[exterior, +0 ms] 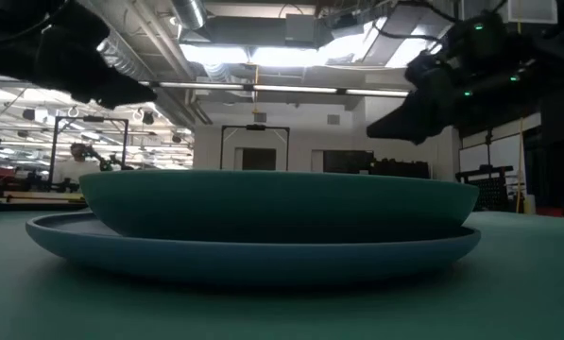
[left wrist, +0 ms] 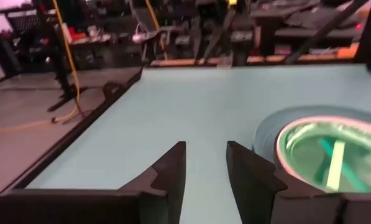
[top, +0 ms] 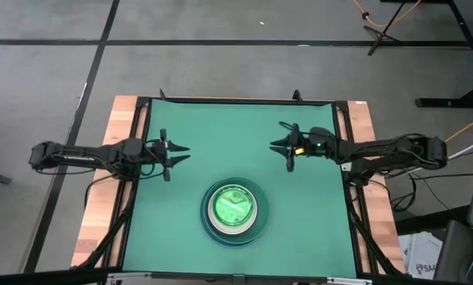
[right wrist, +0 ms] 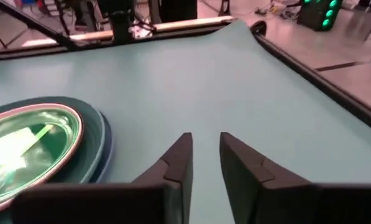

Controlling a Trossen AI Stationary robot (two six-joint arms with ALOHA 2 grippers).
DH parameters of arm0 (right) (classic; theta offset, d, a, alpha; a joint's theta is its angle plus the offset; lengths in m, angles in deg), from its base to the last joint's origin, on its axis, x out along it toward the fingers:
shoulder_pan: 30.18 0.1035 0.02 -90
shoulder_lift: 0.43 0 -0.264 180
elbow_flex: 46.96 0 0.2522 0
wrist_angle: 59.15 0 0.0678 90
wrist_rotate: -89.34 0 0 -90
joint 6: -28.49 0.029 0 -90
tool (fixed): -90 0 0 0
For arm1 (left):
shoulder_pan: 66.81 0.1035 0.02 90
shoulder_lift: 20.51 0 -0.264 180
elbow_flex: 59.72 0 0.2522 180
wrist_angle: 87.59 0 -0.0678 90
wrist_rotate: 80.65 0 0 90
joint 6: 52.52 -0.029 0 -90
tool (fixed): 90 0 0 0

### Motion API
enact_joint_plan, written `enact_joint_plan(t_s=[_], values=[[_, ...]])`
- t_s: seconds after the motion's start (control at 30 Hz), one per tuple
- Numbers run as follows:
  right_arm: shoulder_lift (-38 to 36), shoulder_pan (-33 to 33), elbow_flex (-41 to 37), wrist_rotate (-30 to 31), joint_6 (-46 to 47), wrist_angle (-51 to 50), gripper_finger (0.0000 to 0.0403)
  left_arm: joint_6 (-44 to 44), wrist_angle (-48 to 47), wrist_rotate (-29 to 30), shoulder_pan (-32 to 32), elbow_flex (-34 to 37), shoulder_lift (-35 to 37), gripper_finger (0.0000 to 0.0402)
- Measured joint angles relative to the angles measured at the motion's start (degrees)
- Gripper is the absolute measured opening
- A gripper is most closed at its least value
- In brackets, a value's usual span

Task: Stack plastic plates
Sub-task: Return to Home Position

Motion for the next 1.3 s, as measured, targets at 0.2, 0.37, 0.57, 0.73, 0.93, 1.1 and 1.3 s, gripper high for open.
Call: enact_joint_plan(t_s=[0.2, 0.37, 0.57, 0.73, 0.93, 1.1, 1.3], values=[[-12.75, -0.49, -7.1, 3.26, 1.07, -0.58, 0.0046, 0.0, -8.1, 1.78, 0.74, 0.04, 8.15, 0.0081], [-24.41, -0.46, -12.09, 3.43, 4.1, -3.59, 0.002, 0.28, -12.09, 1.59, 0.74, 0.04, 14.24, 0.0032], [-37.24, -0.44, -13.91, 7.1, 5.16, -13.52, 0.0002, 2.49, -18.41, 1.77, 0.7, 0.04, 20.41, 0.0004], [-45.51, -0.44, -13.91, 8.75, 6.1, -20.78, 0.0003, 2.92, -18.72, 0.42, 0.68, 0.1, 22.23, 0.0002], [-51.71, -0.44, -13.91, 8.09, 6.32, -23.69, 0.0002, 3.47, -13.66, -1.89, 0.68, 3.44, 22.19, 0.0003], [-53.4, -0.44, -13.91, 6.34, 6.37, -24.57, 0.0002, 4.49, -4.26, -6.42, 0.68, 8.05, 22.02, 0.0003], [-53.32, -0.42, -18.06, 6.6, 6.59, -20.15, 0.0002, 4.17, -3.86, -8.28, 0.65, 8.35, 22.21, 0.0004]])
